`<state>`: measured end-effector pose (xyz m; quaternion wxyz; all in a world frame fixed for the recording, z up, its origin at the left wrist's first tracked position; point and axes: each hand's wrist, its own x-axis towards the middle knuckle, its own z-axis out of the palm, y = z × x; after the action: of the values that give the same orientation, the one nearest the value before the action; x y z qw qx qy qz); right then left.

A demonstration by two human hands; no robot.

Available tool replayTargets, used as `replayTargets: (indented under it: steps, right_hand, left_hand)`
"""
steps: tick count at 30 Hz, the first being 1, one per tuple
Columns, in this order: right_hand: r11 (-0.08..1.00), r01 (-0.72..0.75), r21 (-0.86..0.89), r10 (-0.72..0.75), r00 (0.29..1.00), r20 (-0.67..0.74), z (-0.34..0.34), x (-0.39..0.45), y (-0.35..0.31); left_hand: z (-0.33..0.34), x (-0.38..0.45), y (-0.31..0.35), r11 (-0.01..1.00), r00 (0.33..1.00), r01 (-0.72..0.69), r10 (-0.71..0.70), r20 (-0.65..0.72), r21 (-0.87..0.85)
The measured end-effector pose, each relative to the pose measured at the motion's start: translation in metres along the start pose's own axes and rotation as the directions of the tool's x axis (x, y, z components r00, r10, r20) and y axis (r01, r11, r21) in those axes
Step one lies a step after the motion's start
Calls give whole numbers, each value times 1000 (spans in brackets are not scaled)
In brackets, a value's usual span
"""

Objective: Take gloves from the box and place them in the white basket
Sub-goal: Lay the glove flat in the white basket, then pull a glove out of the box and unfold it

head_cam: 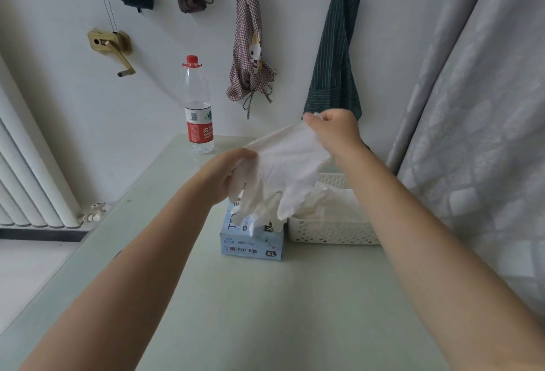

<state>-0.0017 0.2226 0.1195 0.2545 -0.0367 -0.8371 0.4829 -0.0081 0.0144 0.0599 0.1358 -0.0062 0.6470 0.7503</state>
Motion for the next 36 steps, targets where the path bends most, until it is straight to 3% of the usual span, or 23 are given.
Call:
replayTargets:
  steps: [3, 7, 12, 16, 17, 19, 20, 22, 25, 29, 32, 36]
  right_hand:
    - [987, -156, -48, 158, 986, 45, -3, 2, 34]
    - [955, -286, -75, 289, 957, 30, -10, 3, 80]
    - [927, -338, -165, 341, 940, -12, -34, 9, 127]
    - [898, -382, -220, 373, 924, -81, -59, 20, 163]
    - [893, -379, -242, 368, 925, -90, -60, 21, 167]
    - [882, -379, -281, 366, 925, -100, -63, 22, 180]
    - [875, -369, -313, 357, 929, -98, -64, 23, 185]
    - [866, -344, -362, 334, 938, -92, -66, 22, 198]
    - [866, -293, -406, 270, 956, -114, -62, 17, 202]
    - [872, -233, -431, 178, 970, -164, -62, 15, 201]
    - [851, -181, -494, 110, 979, -170, -65, 15, 203]
    - [765, -101, -636, 36, 993, -114, -68, 12, 206]
  left_hand:
    - [3, 11, 3, 999, 1000, 9, -8, -26, 42]
    - [25, 27, 7, 966, 1000, 27, -23, -21, 258]
    - [68, 58, 1, 849, 999, 32, -31, -12, 527]
    - [111, 82, -8, 781, 1000, 11, -11, -4, 625]
    - [111, 86, -10, 718, 999, -20, 50, -23, 696]
    - [116, 95, -18, 483, 973, -77, 226, -40, 872]
    - [119, 96, -22, 386, 950, -118, 312, -10, 915]
    - [135, 93, -34, 282, 905, -280, 397, 154, 917]
    - [154, 83, -56, 197, 870, -469, 270, 412, 861]
    - [167, 81, -82, -4, 881, -471, 45, 471, 882]
    - [161, 91, -88, -106, 872, -483, 38, 489, 869]
    - [150, 102, -85, -223, 840, -487, 145, 523, 845]
